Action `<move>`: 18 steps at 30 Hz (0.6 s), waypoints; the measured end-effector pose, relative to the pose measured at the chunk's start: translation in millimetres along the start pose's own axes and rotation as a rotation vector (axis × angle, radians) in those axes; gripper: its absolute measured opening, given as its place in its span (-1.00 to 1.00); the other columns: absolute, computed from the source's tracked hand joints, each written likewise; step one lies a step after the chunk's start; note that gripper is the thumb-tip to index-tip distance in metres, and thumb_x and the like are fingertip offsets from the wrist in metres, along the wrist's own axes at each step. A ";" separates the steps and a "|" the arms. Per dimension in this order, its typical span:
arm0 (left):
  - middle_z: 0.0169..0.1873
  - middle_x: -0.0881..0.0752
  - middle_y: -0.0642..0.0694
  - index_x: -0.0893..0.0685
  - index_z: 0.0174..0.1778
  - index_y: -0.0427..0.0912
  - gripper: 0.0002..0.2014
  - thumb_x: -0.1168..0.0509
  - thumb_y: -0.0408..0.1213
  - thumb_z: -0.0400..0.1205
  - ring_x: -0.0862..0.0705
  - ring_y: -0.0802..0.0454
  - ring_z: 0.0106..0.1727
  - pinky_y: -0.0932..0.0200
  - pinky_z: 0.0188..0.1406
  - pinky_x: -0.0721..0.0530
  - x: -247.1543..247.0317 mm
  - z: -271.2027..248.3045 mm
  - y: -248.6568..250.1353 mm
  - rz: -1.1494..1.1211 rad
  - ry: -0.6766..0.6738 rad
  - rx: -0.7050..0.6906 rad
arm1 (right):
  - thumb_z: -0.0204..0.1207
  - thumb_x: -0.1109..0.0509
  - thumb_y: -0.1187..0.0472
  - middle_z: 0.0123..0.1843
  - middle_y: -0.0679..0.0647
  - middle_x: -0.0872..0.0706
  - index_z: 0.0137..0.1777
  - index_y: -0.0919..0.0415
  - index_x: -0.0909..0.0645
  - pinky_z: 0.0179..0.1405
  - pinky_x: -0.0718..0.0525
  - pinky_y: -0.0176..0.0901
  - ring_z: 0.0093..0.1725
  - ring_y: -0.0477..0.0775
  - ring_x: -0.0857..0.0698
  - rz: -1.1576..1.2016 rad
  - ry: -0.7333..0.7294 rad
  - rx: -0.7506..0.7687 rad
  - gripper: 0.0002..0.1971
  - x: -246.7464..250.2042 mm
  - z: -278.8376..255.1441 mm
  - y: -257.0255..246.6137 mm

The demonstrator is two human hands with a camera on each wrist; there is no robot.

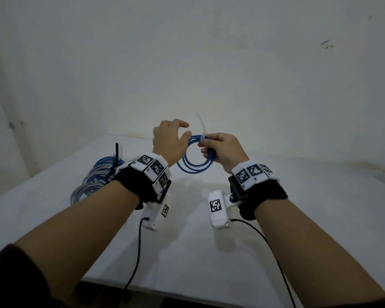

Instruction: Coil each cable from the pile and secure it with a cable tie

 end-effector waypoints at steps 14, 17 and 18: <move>-0.16 -0.78 -0.12 -0.76 -0.05 -0.18 -0.84 -0.30 -0.24 0.60 -0.67 0.02 -0.20 0.23 -0.10 -0.67 64.1 -12.9 -71.3 0.156 -0.249 0.183 | 0.60 -0.30 0.35 -0.32 0.14 -0.67 -0.14 0.19 -0.46 -0.53 -0.52 -0.24 -0.42 -0.03 -0.60 -0.252 -0.174 -0.269 -0.88 -85.8 2.7 46.1; -0.07 -0.75 -0.08 -0.73 -0.03 -0.19 -0.84 -0.28 -0.23 0.61 -0.63 0.04 -0.06 0.21 -0.02 -0.55 69.9 -15.4 -77.5 0.171 -0.176 0.202 | 0.61 -0.29 0.39 -0.34 0.17 -0.64 -0.23 0.20 -0.47 -0.57 -0.56 -0.27 -0.43 -0.02 -0.61 -0.279 -0.220 -0.358 -0.81 -94.7 3.9 57.7; -0.06 -0.72 -0.05 -0.71 -0.04 -0.17 -0.85 -0.27 -0.22 0.62 -0.61 0.06 -0.03 0.23 -0.03 -0.49 71.4 -15.2 -78.1 0.165 -0.140 0.193 | 0.61 -0.30 0.39 -0.34 0.17 -0.64 -0.25 0.21 -0.48 -0.54 -0.56 -0.26 -0.42 -0.01 -0.61 -0.324 -0.234 -0.370 -0.80 -96.4 3.6 60.2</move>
Point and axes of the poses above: each hand's wrist, its own z-axis towards the middle knuckle, its own x-axis out of the back of the hand, y = z × x, the point moved 1 cm from there along z, towards the middle knuckle
